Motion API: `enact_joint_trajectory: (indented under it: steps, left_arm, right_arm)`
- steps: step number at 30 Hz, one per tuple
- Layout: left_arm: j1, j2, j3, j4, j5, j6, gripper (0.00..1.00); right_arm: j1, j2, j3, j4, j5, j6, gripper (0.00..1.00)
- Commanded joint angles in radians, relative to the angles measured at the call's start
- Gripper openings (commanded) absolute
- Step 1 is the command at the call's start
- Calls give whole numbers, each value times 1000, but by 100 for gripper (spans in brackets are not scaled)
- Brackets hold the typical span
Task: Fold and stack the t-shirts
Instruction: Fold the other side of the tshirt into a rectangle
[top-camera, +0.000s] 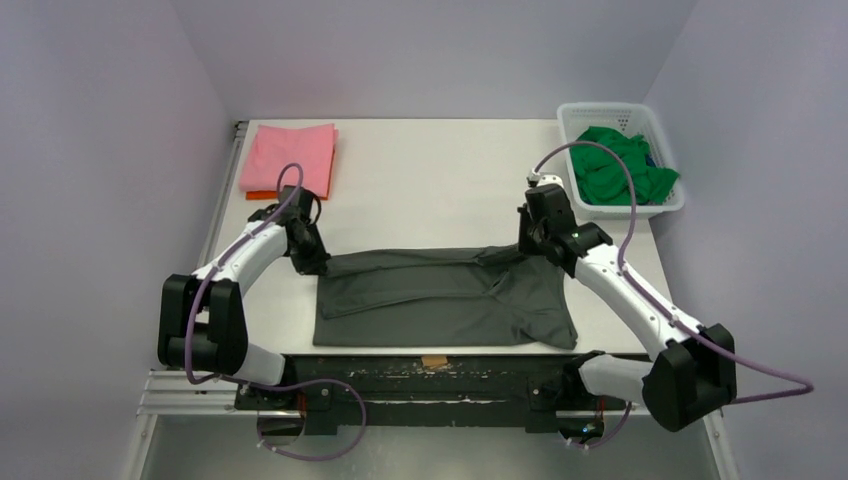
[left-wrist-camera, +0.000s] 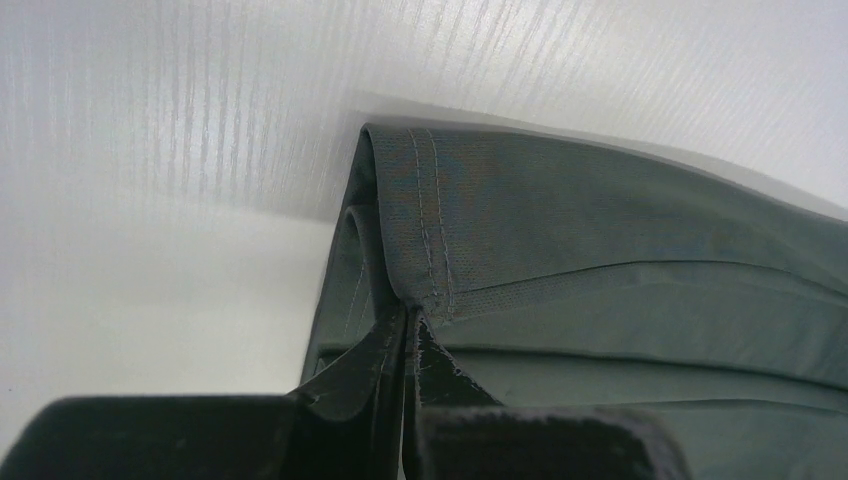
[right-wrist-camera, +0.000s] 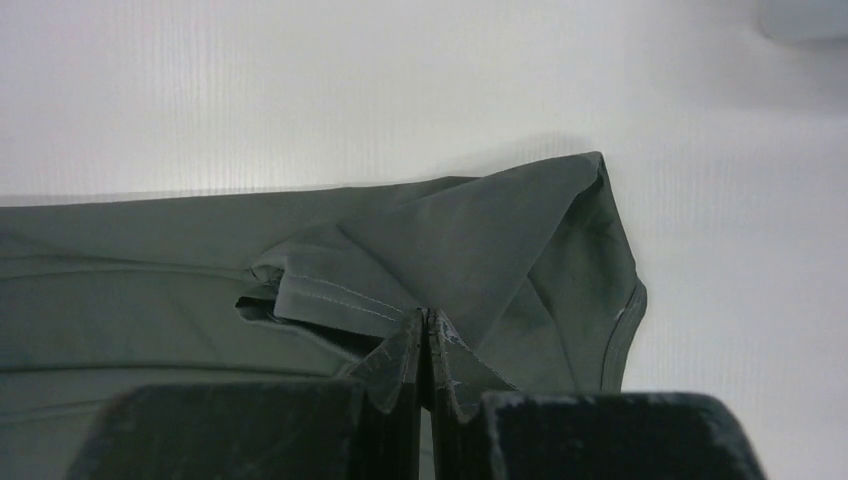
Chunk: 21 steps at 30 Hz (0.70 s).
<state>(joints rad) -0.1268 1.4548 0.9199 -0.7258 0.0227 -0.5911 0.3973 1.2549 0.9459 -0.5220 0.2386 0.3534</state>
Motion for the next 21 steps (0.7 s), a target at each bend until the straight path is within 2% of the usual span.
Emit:
enact_joint_trajectory:
  steps: [1,13,17,21]
  left_arm:
    - [-5,-25,-17,41,0,-25,0]
    - [-4,-46,-30,19,-63,-35,0]
    - [-2,-36,-35,17,-68,-38,0]
    - [1,-32,-33,13,-78,-35,0]
  right_arm:
    - [21,-105,-49,-66,-3,27,0]
    - [58,-230,-113,-219,-93,17,0]
    - [73,-236,-173,-256,-75,94,0]
    - [76,-260,-260,-291,-79,208,7]
